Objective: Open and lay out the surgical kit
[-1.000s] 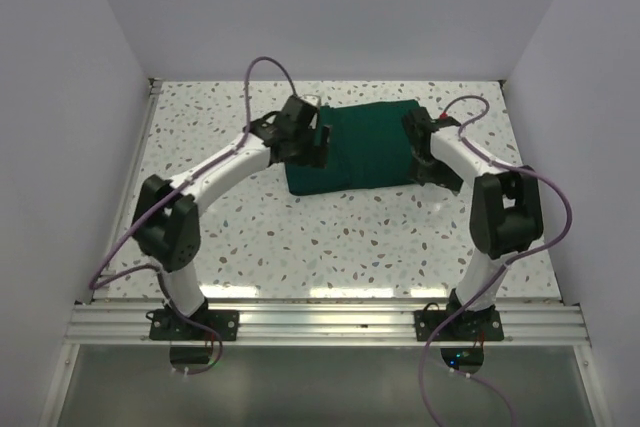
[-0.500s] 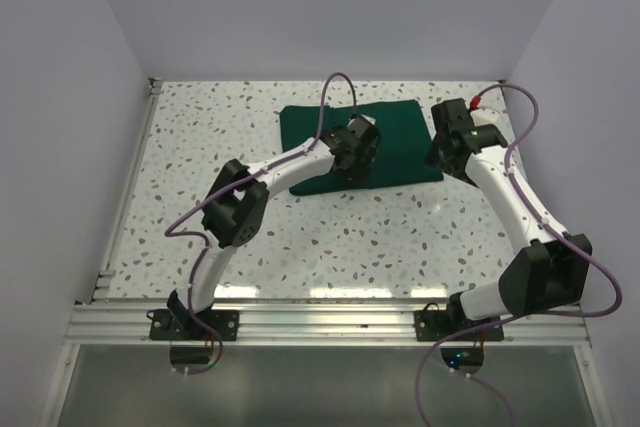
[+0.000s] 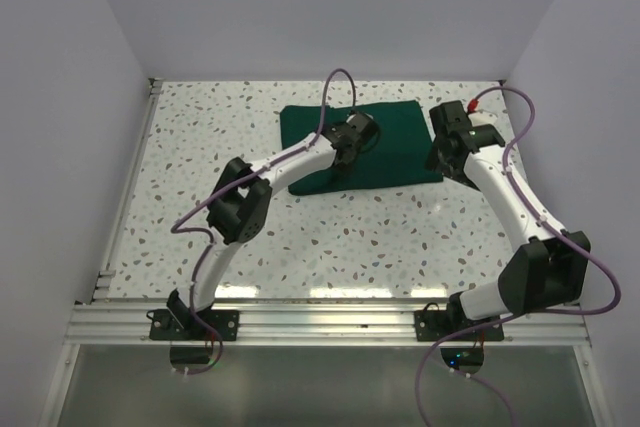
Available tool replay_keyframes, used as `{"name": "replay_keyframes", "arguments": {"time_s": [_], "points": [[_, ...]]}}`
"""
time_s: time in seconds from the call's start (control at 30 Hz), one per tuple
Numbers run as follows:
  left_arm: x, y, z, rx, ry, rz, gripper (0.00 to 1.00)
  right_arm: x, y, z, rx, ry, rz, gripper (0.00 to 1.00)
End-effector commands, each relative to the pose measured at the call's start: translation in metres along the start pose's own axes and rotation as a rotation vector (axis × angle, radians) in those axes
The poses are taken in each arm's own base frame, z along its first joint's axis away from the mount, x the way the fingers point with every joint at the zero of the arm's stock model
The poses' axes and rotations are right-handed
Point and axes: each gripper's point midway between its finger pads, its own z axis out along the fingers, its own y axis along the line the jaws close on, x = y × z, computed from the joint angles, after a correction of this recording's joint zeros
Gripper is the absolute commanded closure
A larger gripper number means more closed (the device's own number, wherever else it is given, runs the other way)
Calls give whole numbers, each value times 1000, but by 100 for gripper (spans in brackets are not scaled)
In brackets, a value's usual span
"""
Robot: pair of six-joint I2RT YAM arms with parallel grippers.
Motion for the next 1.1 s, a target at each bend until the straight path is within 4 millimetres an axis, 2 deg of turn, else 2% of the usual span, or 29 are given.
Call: {"name": "replay_keyframes", "arguments": {"time_s": [0.0,0.03,0.07,0.1,0.13,0.17,0.2,0.23,0.27,0.3,0.33,0.37,0.4,0.43,0.47,0.5,0.53,0.6,0.63,0.73,0.77,0.83,0.87,0.97,1.03,1.07], "points": [[-50,51,-58,-52,-122,-109,100,-22,14,-12,-65,-37,7,1],[-49,74,-61,-80,-120,-145,100,-28,23,-15,-108,-44,9,2],[-49,88,-68,-96,-125,-186,100,-31,40,-16,-184,-35,-10,2],[-57,109,-93,-101,-165,-237,100,-34,52,-18,-229,-29,-16,2],[-40,139,-90,-149,-131,-279,100,-44,63,-23,-279,-40,-11,2],[-44,160,-116,-153,-185,-350,100,-48,78,-20,-315,-37,-22,2],[-36,176,-122,-169,-189,-386,100,-50,90,-21,-363,-23,-22,2],[-8,199,-114,-220,-140,-418,96,-63,100,-28,-399,-45,-8,2],[2,210,-119,-231,-142,-452,84,-72,113,-27,-432,-61,-2,2],[1,220,-138,-221,-201,-486,37,-73,126,-19,-449,-46,-12,2],[26,224,-130,-235,-159,-481,7,-86,137,-21,-473,-69,-1,2],[34,226,-132,-239,-160,-478,1,-97,146,-20,-494,-95,4,2],[40,228,-140,-241,-172,-482,0,-103,154,-17,-502,-103,2,2],[57,228,-136,-256,-138,-487,0,-113,170,-6,-500,-109,3,2],[69,229,-139,-267,-109,-488,0,-121,175,0,-493,-117,-1,2],[80,228,-138,-276,-80,-488,0,-115,188,28,-458,-79,-24,2],[88,227,-139,-277,-60,-494,0,-140,199,20,-480,-127,-2,2],[102,225,-147,-270,-34,-517,0,-147,208,43,-457,-107,-2,1],[112,221,-147,-255,-13,-528,0,-159,219,59,-444,-122,13,2],[133,217,-160,-232,8,-565,0,-182,227,84,-449,-145,71,2],[137,217,-169,-220,-5,-590,0,-180,233,108,-451,-125,94,2],[150,213,-172,-209,9,-620,0,-186,235,125,-456,-130,128,4],[158,213,-176,-207,10,-632,0,-187,235,142,-448,-129,152,5],[170,212,-182,-206,20,-675,0,-189,232,168,-423,-149,161,8],[181,210,-182,-212,44,-699,1,-189,235,178,-425,-155,146,9],[185,210,-184,-214,51,-706,1,-188,236,182,-429,-153,144,12]]}}
